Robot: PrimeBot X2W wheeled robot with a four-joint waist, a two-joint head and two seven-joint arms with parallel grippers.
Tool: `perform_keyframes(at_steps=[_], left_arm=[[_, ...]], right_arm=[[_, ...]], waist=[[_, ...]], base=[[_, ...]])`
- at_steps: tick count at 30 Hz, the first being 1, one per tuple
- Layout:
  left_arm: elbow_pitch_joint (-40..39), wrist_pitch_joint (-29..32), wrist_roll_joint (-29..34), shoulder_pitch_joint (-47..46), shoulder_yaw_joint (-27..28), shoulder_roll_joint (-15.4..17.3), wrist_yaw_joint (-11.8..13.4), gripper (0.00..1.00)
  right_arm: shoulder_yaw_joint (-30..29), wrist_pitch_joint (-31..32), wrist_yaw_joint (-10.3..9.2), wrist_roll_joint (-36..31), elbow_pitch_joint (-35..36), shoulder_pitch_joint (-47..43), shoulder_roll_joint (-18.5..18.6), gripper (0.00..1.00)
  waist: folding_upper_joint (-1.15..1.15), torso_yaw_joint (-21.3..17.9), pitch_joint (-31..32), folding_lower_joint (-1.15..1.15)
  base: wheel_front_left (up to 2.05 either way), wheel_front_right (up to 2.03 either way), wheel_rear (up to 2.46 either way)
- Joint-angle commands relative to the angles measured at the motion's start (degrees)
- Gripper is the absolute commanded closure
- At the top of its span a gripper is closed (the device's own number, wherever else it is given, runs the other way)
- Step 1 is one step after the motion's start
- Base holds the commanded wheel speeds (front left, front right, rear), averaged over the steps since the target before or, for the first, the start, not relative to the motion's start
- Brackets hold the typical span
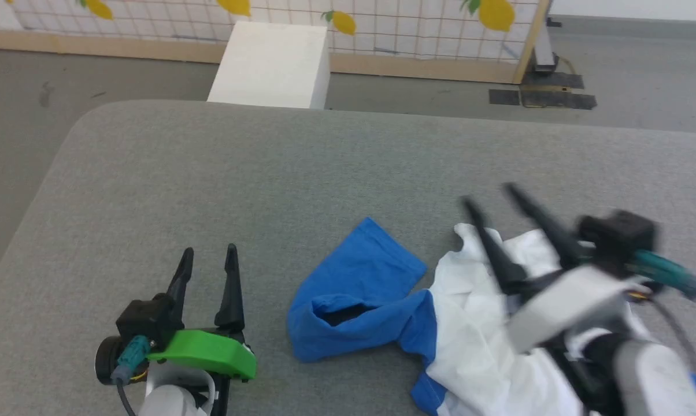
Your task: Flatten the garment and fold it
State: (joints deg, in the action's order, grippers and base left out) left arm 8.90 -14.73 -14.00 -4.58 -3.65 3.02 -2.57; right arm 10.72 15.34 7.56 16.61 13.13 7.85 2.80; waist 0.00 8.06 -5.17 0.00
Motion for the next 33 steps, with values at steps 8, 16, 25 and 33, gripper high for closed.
perform_keyframes(at_steps=[8,16,25,33], left_arm=[[1.3,2.4,1.7,0.7,-4.1,1.2,-2.7,0.00],[-2.9,26.1,-1.2,2.5,-12.2,5.9,-4.5,0.00],[-10.3,50.2,-5.0,5.3,-21.0,13.8,-4.9,0.00],[-9.1,58.3,-2.8,5.0,-25.6,17.3,-4.8,1.00]], right_arm=[[-17.2,-5.3,-0.08,-4.9,1.5,-10.7,0.1,0.00],[-19.1,-6.4,-0.08,-1.7,-1.0,-12.8,0.1,0.00],[-17.0,-8.1,-0.08,0.2,-2.8,-11.3,0.1,0.00],[-15.9,-9.0,-0.08,1.0,-4.1,-10.9,0.1,0.00]], waist=[[0.00,-4.1,-0.4,0.00],[0.00,-6.9,-1.6,0.00],[0.00,-8.6,-3.2,0.00],[0.00,-9.2,-3.8,0.00]], base=[[0.00,0.00,0.00],[0.00,0.00,0.00],[0.00,0.00,0.00],[0.00,0.00,0.00]])
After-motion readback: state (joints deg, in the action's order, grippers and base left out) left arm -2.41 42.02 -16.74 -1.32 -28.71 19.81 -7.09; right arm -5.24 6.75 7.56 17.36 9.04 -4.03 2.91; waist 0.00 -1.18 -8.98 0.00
